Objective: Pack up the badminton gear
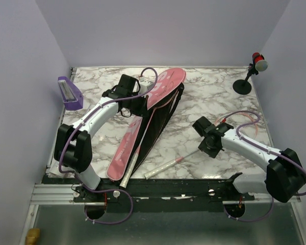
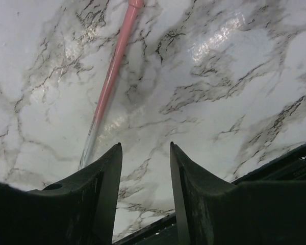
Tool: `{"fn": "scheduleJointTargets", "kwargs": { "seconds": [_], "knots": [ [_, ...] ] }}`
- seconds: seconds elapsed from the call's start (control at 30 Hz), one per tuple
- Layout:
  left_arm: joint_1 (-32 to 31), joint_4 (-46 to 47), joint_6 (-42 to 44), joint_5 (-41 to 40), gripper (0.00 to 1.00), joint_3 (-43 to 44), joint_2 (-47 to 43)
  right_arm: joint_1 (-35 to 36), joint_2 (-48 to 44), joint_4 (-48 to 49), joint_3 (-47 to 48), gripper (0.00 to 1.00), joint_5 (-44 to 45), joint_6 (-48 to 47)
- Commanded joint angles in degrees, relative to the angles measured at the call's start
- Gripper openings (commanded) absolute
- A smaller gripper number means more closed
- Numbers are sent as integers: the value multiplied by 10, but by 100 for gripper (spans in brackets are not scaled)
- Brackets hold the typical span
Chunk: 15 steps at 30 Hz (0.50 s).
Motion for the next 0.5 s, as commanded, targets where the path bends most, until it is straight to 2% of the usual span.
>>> {"fn": "scheduleJointTargets", "kwargs": {
  "seconds": [0.0,0.47],
  "knots": [
    [5,10,-8,20,0,20,-1,-10,13,42,-10,50,39,24],
    [5,-1,3,19,0,27,-5,-20,80,129,-39,47,63,42]
  ]
}}
